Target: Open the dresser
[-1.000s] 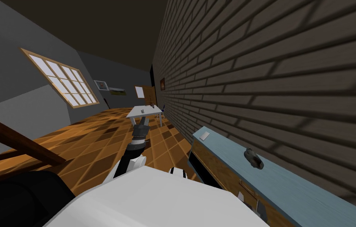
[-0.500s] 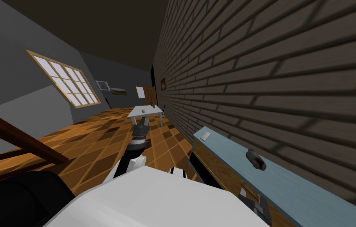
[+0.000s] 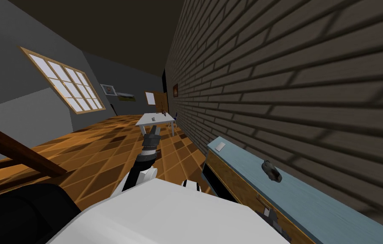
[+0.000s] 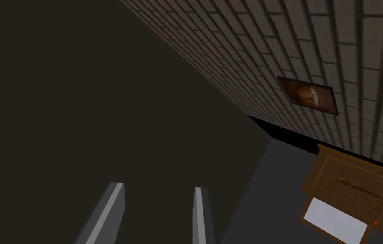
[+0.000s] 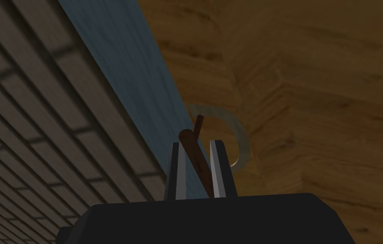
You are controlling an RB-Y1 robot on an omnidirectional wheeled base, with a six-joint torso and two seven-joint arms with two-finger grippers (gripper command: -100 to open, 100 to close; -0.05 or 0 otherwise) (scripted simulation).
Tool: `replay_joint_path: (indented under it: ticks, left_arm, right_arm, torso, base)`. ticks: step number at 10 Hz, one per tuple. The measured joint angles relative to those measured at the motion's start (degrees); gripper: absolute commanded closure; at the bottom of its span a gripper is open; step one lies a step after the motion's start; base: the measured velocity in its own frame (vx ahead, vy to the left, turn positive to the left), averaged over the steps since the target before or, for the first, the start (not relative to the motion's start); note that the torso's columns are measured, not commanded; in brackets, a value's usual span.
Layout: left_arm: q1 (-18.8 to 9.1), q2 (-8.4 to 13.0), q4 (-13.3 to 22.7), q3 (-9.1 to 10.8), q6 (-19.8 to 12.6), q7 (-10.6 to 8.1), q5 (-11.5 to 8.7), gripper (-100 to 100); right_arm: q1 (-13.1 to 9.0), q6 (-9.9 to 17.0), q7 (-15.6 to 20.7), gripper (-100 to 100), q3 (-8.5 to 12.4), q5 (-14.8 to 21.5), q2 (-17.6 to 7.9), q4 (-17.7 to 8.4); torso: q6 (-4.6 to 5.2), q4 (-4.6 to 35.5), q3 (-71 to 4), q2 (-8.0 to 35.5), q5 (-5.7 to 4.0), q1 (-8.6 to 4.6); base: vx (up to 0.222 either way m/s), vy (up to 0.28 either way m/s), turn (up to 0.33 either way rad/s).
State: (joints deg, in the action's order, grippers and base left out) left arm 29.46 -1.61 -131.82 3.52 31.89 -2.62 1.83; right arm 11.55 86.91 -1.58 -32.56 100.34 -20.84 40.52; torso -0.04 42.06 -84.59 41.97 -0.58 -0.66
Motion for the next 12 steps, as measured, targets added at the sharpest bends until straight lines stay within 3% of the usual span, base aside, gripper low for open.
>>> replay_joint_path:
  ticks: [5, 11, 12]
  left_arm:
    - [-0.02, -0.02, 0.00, -0.02, 0.00, 0.00, 0.00, 0]
    - [-0.02, -0.01, 0.00, -0.01, 0.00, 0.00, 0.00, 0]
    - [-0.01, -0.01, 0.00, -0.01, 0.00, 0.00, 0.00, 0]
  right_arm:
    - [0.09, -3.68, 0.67, 100, 0.69, -1.50, -3.69, 2.90]
    - [0.98, -4.58, 0.68, 100, 0.45, -1.38, -4.86, 4.56]
    - [1.11, -4.65, 0.74, -100, 0.34, -1.34, -4.76, 4.61]
  torso:
    - [0.01, 0.09, 0.03, 0.16, 0.24, 0.41]
    - [0.05, 0.13, 0.09, 0.29, 0.29, 0.42]
    - [0.03, 0.17, -0.07, 0.06, 0.42, 0.20]
  base:
    - [-0.114, 0.145, -0.011]
    - [-0.105, 0.117, -0.023]
    - [-0.053, 0.099, 0.011]
